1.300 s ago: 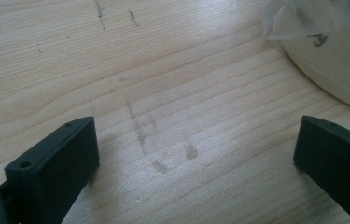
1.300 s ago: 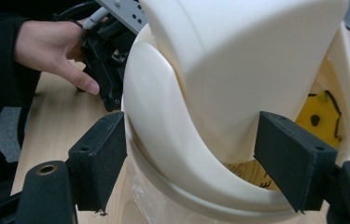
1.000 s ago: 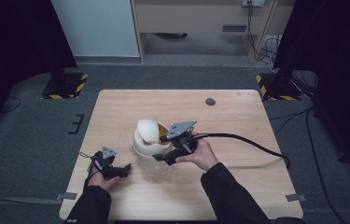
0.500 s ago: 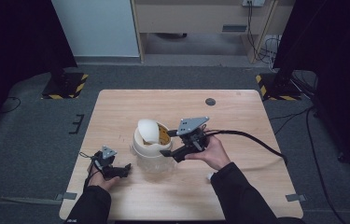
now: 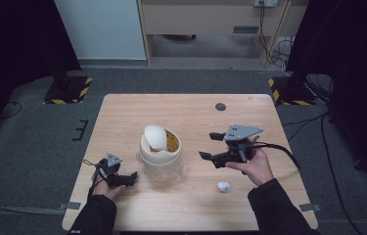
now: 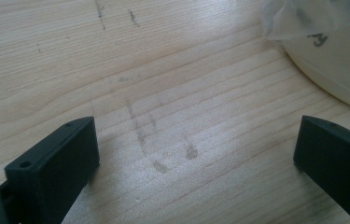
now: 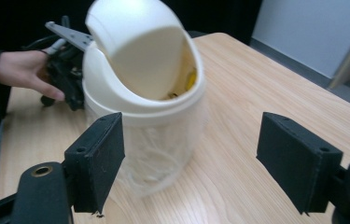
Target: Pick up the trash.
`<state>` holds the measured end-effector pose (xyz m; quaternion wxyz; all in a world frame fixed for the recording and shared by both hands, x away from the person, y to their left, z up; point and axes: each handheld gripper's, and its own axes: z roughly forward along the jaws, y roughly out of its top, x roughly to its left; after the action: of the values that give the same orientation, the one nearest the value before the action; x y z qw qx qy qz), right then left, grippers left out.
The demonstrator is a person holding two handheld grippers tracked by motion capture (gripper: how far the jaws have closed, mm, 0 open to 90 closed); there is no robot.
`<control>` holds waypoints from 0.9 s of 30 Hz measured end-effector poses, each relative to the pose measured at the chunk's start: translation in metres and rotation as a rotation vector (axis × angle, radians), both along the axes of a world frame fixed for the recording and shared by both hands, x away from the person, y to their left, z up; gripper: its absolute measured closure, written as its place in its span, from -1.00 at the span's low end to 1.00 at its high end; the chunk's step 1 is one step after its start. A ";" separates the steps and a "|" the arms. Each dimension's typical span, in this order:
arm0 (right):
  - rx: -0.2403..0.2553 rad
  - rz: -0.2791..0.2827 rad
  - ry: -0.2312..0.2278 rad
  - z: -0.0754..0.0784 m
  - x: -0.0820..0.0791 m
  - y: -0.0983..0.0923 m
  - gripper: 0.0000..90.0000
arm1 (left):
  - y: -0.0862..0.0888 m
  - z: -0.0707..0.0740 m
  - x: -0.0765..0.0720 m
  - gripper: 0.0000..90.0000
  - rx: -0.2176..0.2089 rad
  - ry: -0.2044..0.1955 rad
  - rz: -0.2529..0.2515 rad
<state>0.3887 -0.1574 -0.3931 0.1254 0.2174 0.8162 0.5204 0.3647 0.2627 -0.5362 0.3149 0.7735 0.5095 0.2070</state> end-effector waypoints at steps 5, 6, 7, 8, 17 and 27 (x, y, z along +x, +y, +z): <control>-0.004 -0.043 0.005 -0.007 -0.004 -0.019 -0.48 | 0.000 0.000 0.000 -1.00 0.000 0.000 0.000; -0.006 -0.049 0.008 -0.009 -0.005 -0.023 -0.47 | 0.000 0.000 0.000 -1.00 0.000 0.000 0.000; -0.005 -0.057 0.010 -0.010 -0.006 -0.026 -0.46 | 0.000 0.000 0.000 -1.00 0.000 0.000 0.000; -0.005 -0.064 0.011 -0.012 -0.007 -0.030 -0.46 | 0.000 0.000 0.000 -1.00 0.000 0.000 0.000; -0.026 -0.119 0.041 -0.036 -0.016 -0.055 -0.45 | 0.000 0.000 0.000 -1.00 0.000 0.000 0.000; -0.137 -0.129 0.104 -0.071 -0.026 -0.063 -0.37 | 0.000 0.000 0.000 -1.00 0.000 0.000 0.000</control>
<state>0.3628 -0.2203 -0.4641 0.1307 0.2874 0.8396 0.4420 0.3647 0.2627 -0.5362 0.3149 0.7735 0.5096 0.2070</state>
